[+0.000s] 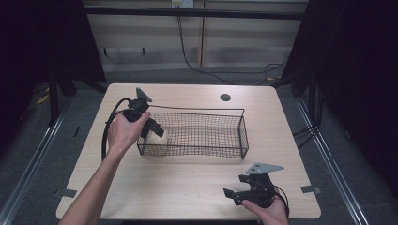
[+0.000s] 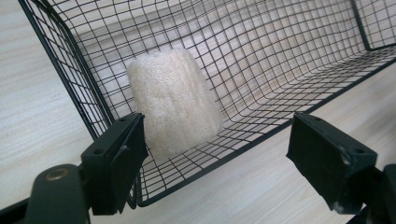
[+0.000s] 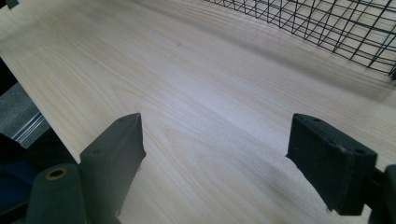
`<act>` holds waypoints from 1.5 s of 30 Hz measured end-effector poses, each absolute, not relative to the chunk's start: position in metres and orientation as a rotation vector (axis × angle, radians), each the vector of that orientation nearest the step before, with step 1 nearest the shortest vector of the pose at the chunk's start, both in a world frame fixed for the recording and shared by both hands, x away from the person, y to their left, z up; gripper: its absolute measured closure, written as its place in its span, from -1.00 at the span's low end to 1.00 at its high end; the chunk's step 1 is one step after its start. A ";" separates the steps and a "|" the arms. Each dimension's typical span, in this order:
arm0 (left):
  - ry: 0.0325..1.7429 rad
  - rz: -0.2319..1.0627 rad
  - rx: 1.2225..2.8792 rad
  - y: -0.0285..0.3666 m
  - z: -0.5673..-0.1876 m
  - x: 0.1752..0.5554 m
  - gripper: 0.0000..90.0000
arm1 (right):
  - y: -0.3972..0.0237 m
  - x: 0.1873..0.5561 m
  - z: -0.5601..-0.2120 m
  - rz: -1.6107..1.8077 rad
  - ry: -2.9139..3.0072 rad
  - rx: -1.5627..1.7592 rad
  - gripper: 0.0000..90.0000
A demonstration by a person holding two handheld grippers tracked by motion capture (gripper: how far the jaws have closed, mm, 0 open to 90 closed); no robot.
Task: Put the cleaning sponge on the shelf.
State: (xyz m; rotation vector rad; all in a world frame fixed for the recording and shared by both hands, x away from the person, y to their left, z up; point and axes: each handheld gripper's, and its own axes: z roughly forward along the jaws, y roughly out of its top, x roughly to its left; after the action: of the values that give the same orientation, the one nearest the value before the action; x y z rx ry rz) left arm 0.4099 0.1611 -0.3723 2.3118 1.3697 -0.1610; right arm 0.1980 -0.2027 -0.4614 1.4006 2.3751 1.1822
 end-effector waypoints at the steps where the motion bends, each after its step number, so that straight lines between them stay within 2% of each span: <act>1: 1.363 -0.166 2.302 0.162 -0.372 0.409 -0.56 | -0.203 0.198 -0.461 1.183 2.373 1.402 -0.59; 19: 1.156 -0.175 2.220 0.182 -0.373 0.385 -0.53 | -0.203 0.198 -0.461 1.181 2.372 1.407 -0.60; 24: 1.125 -0.245 2.212 0.192 -0.378 0.381 -0.52 | -0.204 0.198 -0.461 1.179 2.366 1.412 -0.60; 45: 1.050 -0.081 2.131 0.227 -0.377 0.343 -0.52 | -0.205 0.199 -0.461 1.176 2.361 1.416 -0.60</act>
State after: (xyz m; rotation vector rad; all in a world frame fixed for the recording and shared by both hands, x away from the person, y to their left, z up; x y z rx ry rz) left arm 0.3432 0.2267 -0.3774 2.1309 1.0503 -0.0813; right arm 0.1985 -0.2046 -0.4611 1.4163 2.3612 1.1757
